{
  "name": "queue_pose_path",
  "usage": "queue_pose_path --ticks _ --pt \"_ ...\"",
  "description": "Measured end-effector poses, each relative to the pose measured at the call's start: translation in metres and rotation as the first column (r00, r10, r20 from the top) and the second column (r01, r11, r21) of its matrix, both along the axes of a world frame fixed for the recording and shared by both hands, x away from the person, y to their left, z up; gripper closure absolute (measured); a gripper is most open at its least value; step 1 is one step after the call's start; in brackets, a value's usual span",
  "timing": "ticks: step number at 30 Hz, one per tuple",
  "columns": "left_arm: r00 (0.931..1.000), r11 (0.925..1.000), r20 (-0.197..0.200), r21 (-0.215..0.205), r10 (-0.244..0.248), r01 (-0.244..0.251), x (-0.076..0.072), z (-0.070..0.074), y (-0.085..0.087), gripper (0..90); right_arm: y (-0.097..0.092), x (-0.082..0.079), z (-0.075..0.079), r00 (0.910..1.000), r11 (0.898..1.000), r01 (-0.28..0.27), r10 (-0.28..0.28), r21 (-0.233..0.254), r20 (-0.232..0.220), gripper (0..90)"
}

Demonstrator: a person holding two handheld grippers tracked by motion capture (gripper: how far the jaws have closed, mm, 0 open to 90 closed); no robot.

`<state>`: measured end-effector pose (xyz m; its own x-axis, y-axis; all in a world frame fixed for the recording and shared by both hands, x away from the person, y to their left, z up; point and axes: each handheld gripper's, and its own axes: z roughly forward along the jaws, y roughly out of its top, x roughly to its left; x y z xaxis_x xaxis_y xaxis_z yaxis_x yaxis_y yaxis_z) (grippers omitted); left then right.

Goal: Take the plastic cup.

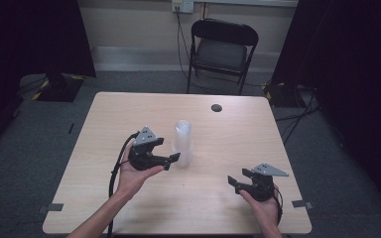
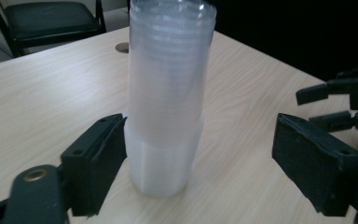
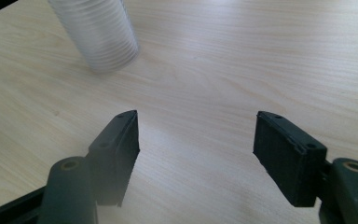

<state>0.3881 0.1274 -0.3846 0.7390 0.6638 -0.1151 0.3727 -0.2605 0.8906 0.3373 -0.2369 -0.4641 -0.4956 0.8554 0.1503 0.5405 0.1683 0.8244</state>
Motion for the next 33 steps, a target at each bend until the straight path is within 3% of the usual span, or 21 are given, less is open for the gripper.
queue_pose_path --ticks 9,15,18,19,24,33 --pt "0.9989 0.9998 0.045 -0.014 0.015 -0.015 0.018 0.014 -0.011 17.1 0.003 -0.002 0.000 0.9998 1.000 -0.018 0.018 -0.003 0.002 31.1" --pt "0.9976 0.9998 0.067 -0.010 0.019 -0.018 0.030 0.013 -0.016 17.2 0.003 -0.003 0.001 0.9998 1.000 -0.021 0.021 -0.003 0.006 31.1" --pt "0.9981 0.9997 0.058 -0.014 0.019 -0.018 0.034 0.010 -0.018 19.0 0.004 -0.002 0.000 0.9997 1.000 -0.022 0.022 -0.003 0.005 31.1" --pt "0.9981 0.9999 0.061 0.002 0.014 -0.014 0.035 0.009 -0.019 19.0 0.004 -0.002 0.000 0.9997 1.000 -0.023 0.023 -0.002 0.005 31.1" --pt "0.9987 0.9998 0.051 -0.016 0.010 -0.009 0.044 0.000 -0.024 20.6 0.005 -0.002 0.000 0.9997 1.000 -0.025 0.025 -0.005 0.004 31.0" --pt "0.9998 0.9997 0.020 0.024 -0.005 0.004 0.057 -0.013 -0.035 16.1 0.002 -0.005 -0.001 0.9997 1.000 -0.025 0.025 -0.007 0.000 30.8"
